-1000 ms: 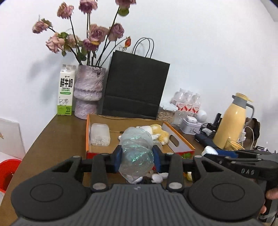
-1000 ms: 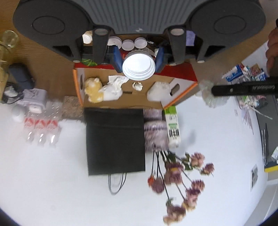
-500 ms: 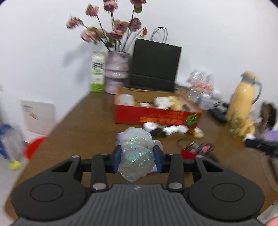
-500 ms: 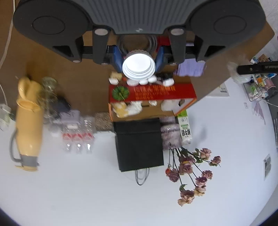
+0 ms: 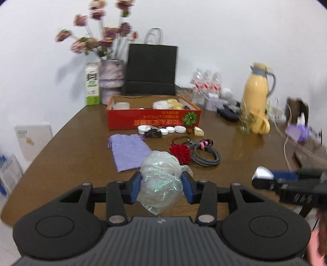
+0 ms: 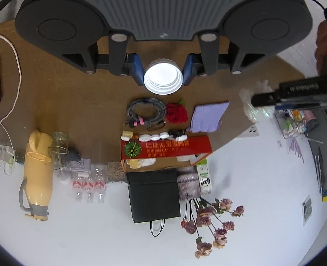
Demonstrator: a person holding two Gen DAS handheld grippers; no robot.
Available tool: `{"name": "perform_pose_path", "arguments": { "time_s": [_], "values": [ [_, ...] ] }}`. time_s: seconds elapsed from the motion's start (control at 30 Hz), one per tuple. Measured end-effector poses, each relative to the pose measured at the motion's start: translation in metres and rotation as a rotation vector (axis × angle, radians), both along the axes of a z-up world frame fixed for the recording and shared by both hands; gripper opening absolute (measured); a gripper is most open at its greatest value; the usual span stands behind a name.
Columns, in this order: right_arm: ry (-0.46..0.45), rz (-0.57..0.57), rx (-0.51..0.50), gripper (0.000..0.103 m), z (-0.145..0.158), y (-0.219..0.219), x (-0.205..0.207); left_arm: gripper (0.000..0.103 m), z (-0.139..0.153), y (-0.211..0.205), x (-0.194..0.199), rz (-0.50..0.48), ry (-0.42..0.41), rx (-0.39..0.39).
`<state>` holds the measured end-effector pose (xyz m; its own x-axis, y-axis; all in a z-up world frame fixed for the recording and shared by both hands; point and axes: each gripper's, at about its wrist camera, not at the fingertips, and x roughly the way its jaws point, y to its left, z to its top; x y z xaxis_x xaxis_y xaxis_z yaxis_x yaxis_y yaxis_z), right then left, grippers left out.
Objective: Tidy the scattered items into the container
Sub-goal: 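Carry the mesh ball and white cap into the cardboard box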
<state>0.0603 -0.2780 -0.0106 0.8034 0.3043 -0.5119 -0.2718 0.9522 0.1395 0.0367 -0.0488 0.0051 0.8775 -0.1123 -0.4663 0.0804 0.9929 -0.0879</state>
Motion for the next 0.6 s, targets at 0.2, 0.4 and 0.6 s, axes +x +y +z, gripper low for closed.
{"name": "perform_pose_path", "arguments": {
  "time_s": [0.2, 0.4, 0.6],
  "values": [
    [-0.006, 0.016, -0.013, 0.039, 0.001, 0.004, -0.004, 0.045, 0.009, 0.005, 0.0, 0.031, -0.049, -0.003],
    [-0.02, 0.018, -0.013, 0.039, 0.003, 0.008, 0.002, 0.045, 0.001, 0.008, 0.006, 0.034, -0.024, -0.006],
    [-0.052, 0.03, 0.016, 0.039, 0.009, 0.017, 0.018, 0.041, -0.003, 0.01, 0.026, 0.037, -0.005, -0.002]
  ]
}}
